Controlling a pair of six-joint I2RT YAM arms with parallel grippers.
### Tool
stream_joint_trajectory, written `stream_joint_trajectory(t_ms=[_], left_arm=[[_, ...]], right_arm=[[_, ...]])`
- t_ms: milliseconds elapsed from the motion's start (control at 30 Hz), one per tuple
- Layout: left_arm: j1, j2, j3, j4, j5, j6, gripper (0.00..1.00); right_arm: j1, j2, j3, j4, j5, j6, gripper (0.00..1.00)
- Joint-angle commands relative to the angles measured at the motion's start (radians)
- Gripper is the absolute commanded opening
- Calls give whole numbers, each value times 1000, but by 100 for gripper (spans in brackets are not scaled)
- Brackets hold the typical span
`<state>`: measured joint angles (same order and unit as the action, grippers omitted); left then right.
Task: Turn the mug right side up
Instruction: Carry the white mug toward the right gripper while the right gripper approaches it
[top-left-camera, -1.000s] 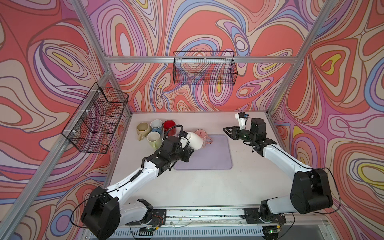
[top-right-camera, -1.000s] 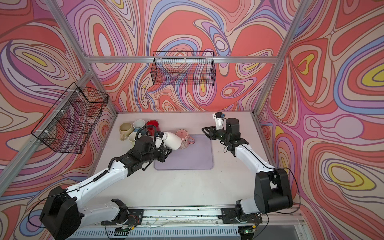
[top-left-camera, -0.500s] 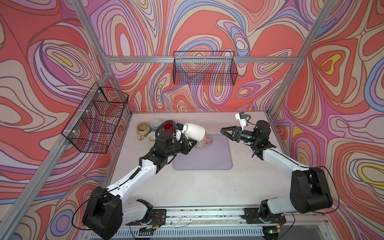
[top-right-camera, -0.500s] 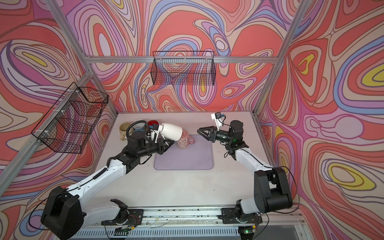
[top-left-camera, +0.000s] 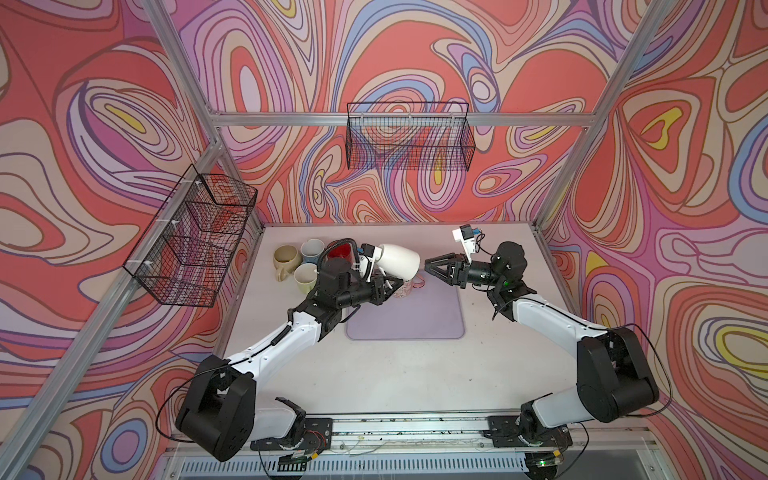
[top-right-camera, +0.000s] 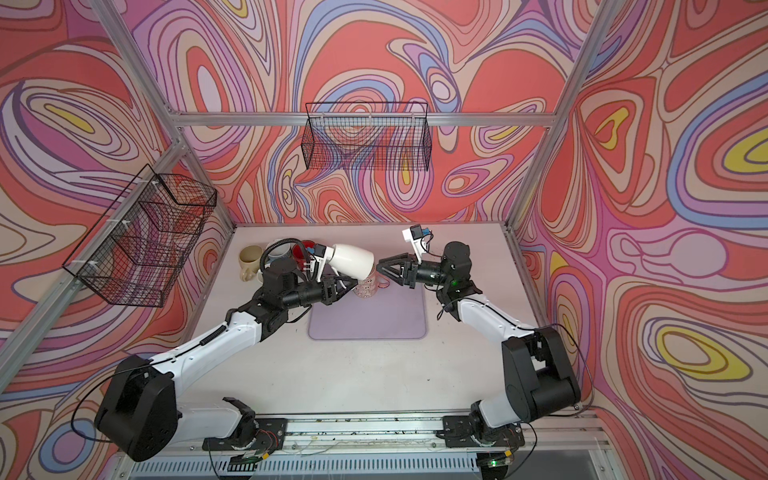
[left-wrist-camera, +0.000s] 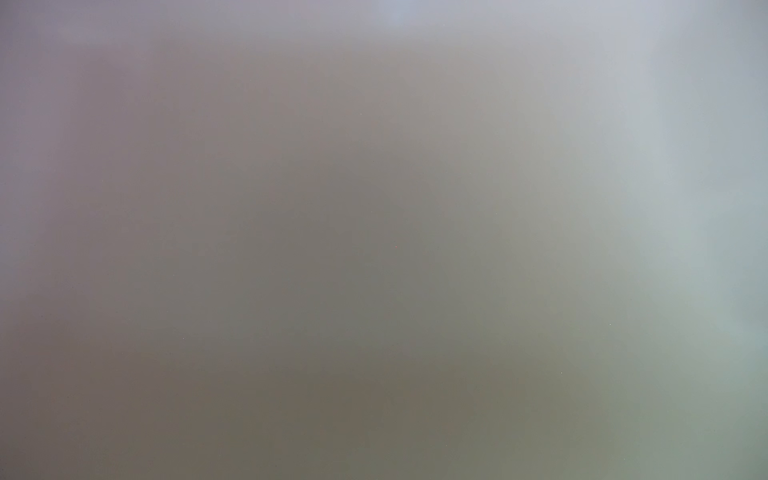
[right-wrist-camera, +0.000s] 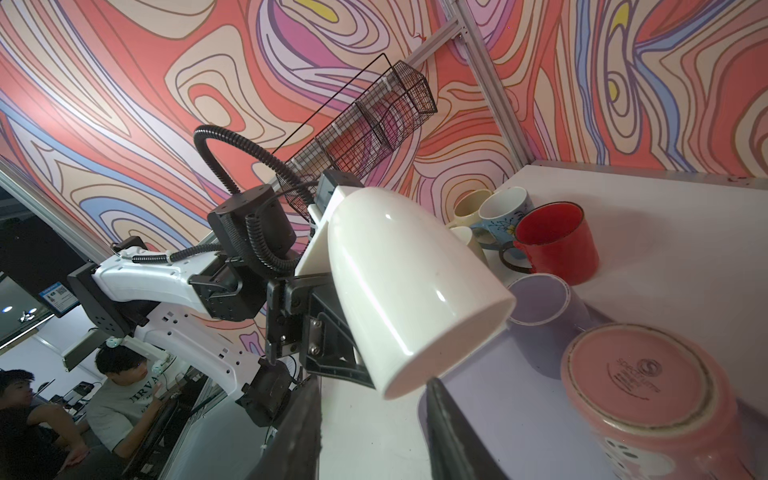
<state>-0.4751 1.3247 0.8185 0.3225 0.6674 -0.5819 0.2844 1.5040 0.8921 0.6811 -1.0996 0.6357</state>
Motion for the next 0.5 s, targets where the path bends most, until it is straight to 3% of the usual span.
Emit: stream_joint_trajectory(t_ms=[0, 233, 467], left_arm=[[-5, -5, 42, 124, 33, -17, 0], [-17, 11, 39, 187, 43, -50, 0], [-28, 52, 38, 258, 55, -87, 0]], right_arm=[[24, 44, 42, 59, -4, 36, 41], [63, 119, 39, 344, -3, 228, 41], [97, 149, 57, 409, 6, 265, 40]])
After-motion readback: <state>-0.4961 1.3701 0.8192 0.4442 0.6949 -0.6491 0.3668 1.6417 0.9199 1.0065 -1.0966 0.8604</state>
